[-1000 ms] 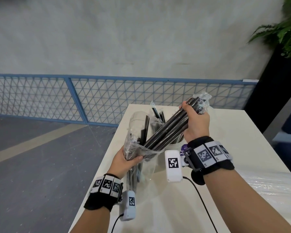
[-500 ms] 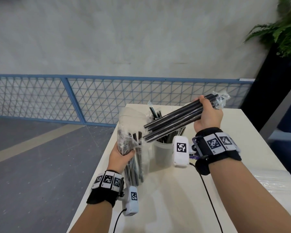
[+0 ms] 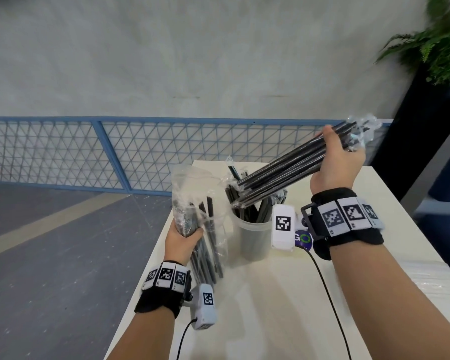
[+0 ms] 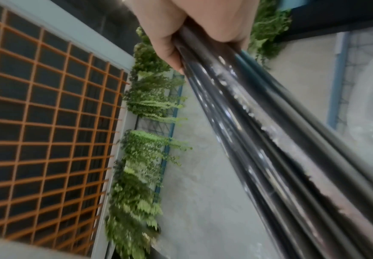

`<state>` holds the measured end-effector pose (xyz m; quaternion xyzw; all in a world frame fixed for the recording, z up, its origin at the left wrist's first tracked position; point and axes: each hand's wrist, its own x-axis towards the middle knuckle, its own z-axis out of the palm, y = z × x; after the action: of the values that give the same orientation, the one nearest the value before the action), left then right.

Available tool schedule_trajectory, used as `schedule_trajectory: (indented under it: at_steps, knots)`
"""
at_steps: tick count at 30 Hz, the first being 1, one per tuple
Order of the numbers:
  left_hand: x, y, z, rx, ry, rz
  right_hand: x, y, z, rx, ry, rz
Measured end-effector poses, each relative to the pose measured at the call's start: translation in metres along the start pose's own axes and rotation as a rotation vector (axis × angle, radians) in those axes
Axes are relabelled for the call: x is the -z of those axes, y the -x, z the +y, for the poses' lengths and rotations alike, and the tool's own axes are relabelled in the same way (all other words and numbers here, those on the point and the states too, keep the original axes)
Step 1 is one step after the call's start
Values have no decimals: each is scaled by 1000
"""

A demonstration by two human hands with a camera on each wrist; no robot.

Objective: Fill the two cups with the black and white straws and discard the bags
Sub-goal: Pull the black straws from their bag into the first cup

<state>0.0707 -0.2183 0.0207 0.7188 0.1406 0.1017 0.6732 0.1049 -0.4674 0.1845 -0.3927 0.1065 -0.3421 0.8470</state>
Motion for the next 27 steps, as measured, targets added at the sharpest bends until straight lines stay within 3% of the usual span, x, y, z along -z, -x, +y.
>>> schedule_trajectory:
  at_steps: [2,6,9,15,17,19,20,24,27]
  knots:
    - [-1,-1,1,-6,10,-20,-3,4,0,60,56,-75]
    - [-10,5,5,-31,53,-65,-2,21,28,183,427,-307]
    - [-13,9,7,-53,60,-91,6,29,57,161,647,-426]
    - [-12,9,6,-60,33,-101,19,28,83,159,950,-551]
    - [-12,9,5,-61,26,-109,25,27,89,270,1150,-569]
    - [-12,9,4,-62,34,-113,31,28,92,469,1326,-494]
    - [-11,9,3,-61,36,-116,34,27,93,493,1365,-476]
    - [-12,10,0,-61,35,-127,44,21,100,243,1329,-620]
    - [-14,10,0,-65,75,-133,49,18,104,255,1331,-636]
